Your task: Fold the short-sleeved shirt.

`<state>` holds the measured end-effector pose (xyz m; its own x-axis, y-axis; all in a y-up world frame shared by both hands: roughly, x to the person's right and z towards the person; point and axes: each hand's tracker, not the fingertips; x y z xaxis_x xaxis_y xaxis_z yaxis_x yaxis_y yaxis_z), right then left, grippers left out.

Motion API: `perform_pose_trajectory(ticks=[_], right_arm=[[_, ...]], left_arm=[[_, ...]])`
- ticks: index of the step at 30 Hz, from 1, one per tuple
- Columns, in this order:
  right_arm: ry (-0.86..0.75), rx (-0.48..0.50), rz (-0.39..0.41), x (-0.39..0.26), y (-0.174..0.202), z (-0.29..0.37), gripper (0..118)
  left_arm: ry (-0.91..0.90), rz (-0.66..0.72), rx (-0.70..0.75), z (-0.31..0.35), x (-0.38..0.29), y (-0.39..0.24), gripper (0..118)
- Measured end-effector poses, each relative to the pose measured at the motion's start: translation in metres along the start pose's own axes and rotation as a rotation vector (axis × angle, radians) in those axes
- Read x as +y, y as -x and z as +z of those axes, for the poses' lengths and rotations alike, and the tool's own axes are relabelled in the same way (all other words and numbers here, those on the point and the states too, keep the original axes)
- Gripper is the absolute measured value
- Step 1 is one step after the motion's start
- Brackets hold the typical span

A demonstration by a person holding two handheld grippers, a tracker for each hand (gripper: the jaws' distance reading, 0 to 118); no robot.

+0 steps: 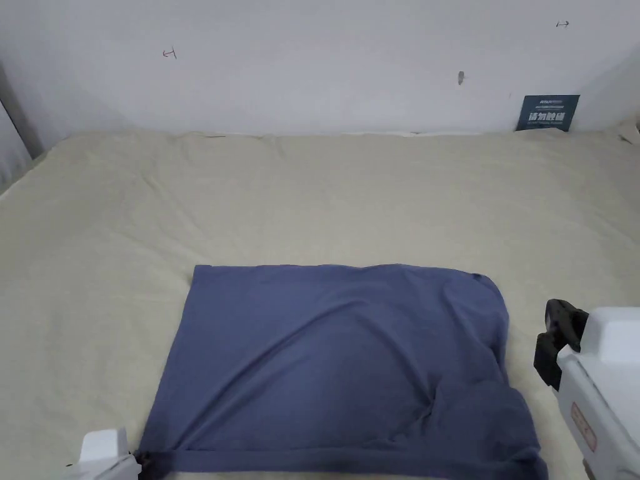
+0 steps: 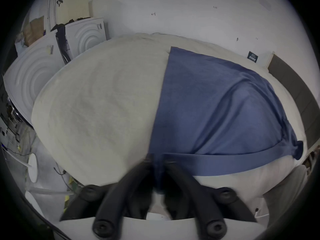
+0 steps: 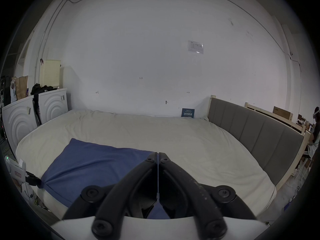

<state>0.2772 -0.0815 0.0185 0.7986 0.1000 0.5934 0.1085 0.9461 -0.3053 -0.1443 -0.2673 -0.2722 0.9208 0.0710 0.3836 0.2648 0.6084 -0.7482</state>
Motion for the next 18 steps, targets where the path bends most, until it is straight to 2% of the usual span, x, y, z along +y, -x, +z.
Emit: perform_pose_trajectory(ticks=[2, 3, 4, 6, 7, 11, 12, 13, 16, 18], right_arm=[[0.030, -0.003, -0.005, -0.008, -0.005, -0.001, 31], [0.064, -0.001, -0.005, -0.014, -0.009, -0.003, 46], [0.101, -0.001, -0.007, -0.022, -0.011, -0.006, 71], [0.202, -0.001, -0.006, -0.042, -0.016, -0.017, 105], [0.239, -0.026, -0.013, -0.054, -0.018, -0.022, 118], [0.399, -0.047, 0.006, -0.110, -0.018, -0.044, 117], [0.445, -0.051, -0.003, -0.124, -0.018, -0.050, 113], [0.482, -0.047, -0.005, -0.135, -0.018, -0.054, 101], [0.565, -0.033, -0.047, -0.161, -0.016, -0.061, 89], [0.590, -0.040, -0.070, -0.172, -0.016, -0.063, 74]], left_arm=[[-0.013, 0.004, 0.002, 0.007, 0.001, -0.002, 3], [-0.017, -0.008, 0.007, 0.009, 0.003, -0.005, 3], [-0.031, -0.025, 0.025, 0.011, 0.005, -0.006, 3], [-0.042, -0.028, 0.018, 0.015, 0.009, -0.006, 3], [-0.046, -0.024, 0.014, 0.018, 0.011, -0.007, 3], [-0.073, -0.021, -0.006, 0.025, 0.018, -0.008, 3], [-0.081, -0.027, -0.002, 0.026, 0.019, -0.009, 3], [-0.083, -0.027, -0.004, 0.028, 0.021, -0.010, 3], [-0.087, -0.035, -0.002, 0.030, 0.022, -0.012, 3], [-0.088, -0.035, -0.002, 0.029, 0.022, -0.011, 3]])
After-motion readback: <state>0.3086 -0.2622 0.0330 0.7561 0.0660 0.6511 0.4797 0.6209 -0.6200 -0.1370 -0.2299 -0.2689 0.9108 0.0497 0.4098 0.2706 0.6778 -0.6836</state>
